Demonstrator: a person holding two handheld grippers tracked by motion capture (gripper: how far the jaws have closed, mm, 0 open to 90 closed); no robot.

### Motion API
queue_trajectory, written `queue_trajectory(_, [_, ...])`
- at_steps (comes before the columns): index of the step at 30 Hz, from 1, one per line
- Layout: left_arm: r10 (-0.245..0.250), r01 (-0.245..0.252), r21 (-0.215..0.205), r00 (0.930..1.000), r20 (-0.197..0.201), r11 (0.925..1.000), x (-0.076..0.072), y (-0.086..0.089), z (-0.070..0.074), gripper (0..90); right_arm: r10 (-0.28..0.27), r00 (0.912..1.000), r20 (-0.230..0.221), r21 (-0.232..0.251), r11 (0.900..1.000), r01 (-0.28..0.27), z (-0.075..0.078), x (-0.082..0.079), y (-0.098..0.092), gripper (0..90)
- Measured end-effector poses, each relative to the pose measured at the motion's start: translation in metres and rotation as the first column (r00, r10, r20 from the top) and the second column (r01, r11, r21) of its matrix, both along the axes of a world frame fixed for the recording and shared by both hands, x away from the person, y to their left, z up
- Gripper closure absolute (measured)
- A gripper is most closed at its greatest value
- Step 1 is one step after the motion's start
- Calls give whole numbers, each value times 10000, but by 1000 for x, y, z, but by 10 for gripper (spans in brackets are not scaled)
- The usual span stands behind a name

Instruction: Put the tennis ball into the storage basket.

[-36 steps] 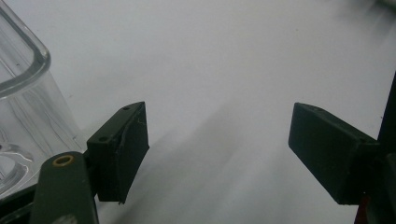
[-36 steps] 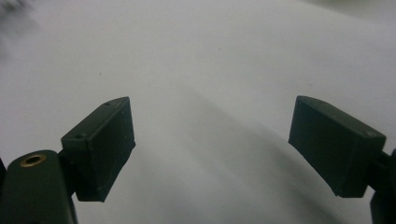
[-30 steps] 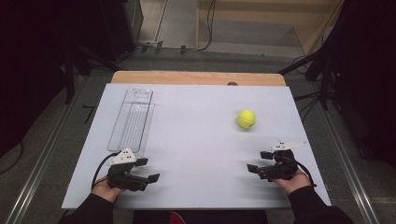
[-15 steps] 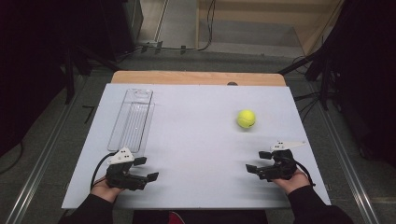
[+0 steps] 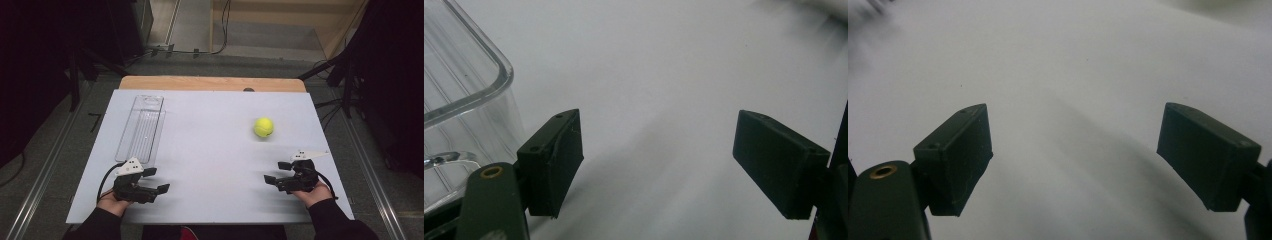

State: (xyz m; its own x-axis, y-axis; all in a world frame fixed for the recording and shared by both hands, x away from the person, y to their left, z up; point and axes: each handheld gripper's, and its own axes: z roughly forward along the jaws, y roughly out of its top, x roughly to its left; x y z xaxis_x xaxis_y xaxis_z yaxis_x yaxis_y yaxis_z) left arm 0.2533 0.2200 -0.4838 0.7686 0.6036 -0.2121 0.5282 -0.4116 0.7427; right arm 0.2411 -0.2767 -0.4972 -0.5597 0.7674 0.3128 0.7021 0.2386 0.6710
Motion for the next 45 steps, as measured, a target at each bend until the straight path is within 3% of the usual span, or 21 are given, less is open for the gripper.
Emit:
queue_trajectory(25, [-87, 87, 37, 10000, 35, 10000, 0, -1, 0, 208, -919, 9954, 267, -28, 9958, 920, 3, 6, -12, 126])
queue_trajectory(45, [-53, 53, -2, 10000, 13, 10000, 0, -1, 0, 208, -1390, 9898, 312, 71, 9903, 1388, 6, 23, -13, 126])
